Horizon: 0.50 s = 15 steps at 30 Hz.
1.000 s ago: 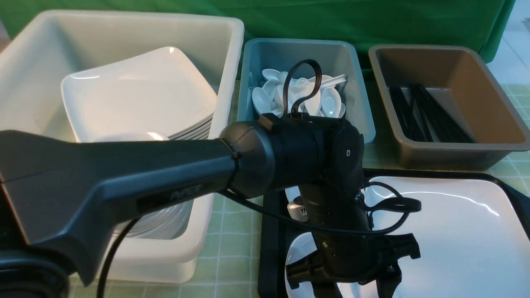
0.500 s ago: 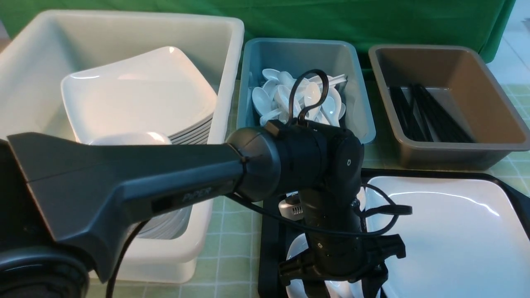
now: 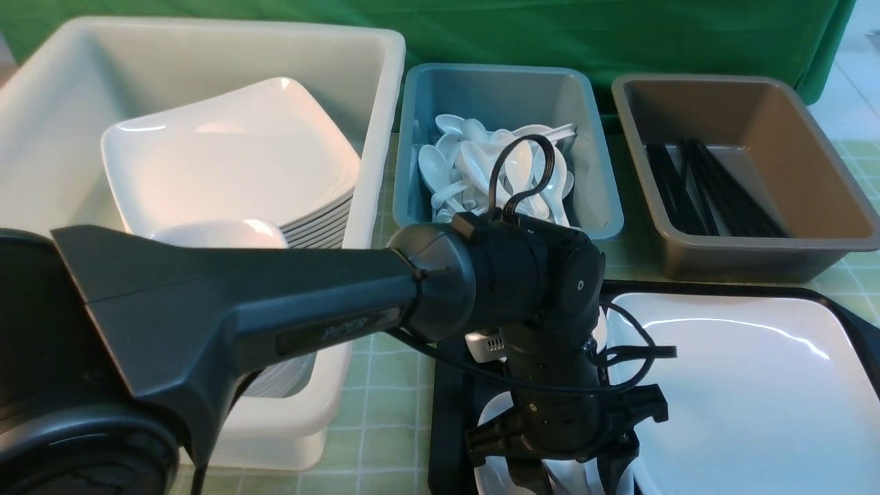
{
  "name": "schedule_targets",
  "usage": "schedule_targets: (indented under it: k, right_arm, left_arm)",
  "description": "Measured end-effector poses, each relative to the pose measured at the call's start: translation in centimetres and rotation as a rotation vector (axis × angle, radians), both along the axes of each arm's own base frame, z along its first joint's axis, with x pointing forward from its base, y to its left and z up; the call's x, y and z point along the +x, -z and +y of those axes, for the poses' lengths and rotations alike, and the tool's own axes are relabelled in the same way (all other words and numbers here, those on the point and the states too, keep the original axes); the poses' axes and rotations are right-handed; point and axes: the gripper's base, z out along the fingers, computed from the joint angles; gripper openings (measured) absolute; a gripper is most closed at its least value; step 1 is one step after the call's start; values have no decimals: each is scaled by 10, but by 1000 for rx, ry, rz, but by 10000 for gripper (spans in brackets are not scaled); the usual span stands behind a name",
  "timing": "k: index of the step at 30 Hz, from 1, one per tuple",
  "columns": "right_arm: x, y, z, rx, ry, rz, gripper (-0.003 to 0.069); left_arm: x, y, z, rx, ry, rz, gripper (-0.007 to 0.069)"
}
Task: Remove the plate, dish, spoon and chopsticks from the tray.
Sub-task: Use the left arm to grab a soup spoon from the plate
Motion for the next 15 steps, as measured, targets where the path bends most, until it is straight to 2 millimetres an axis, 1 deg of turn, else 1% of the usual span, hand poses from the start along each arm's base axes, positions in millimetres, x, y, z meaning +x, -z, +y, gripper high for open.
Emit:
schedule_targets:
  k: [1, 2, 3, 4, 5, 6, 7, 9, 11, 12, 13, 15]
  right_arm:
    - [0, 0, 0, 0, 0, 0, 168]
    - [0, 0, 0, 0, 0, 0, 168]
    - [0, 0, 0, 0, 0, 0, 168]
    - [0, 0, 0, 0, 0, 0, 169]
    - [0, 0, 0, 0, 0, 0, 169]
    - [0, 0, 0, 0, 0, 1, 169]
    - [0, 0, 0, 0, 0, 1, 173]
    - [0, 0, 0, 0, 0, 1, 176]
    - [0, 0, 0, 0, 0, 1, 176]
    - [0, 0, 0, 0, 0, 1, 177]
    - [0, 0, 0, 0, 0, 1, 178]
    - [0, 0, 0, 0, 0, 1, 182]
  left_arm:
    - [0, 0, 0, -1, 2, 0, 323]
    - [0, 0, 0, -1, 2, 0, 318]
    - [1, 0, 1, 3, 10, 4, 244]
    - [1, 0, 2, 4, 16, 11, 213]
    - [2, 0, 5, 9, 29, 17, 165]
    - [2, 0, 5, 10, 36, 16, 158]
    - [4, -1, 8, 15, 57, 18, 124]
    - [7, -4, 15, 25, 96, 22, 118]
    - [10, -11, 21, 29, 118, 23, 118]
    - [11, -20, 25, 26, 133, 17, 118]
    - [12, -21, 26, 28, 134, 18, 118]
    - [15, -41, 30, 11, 142, -26, 117]
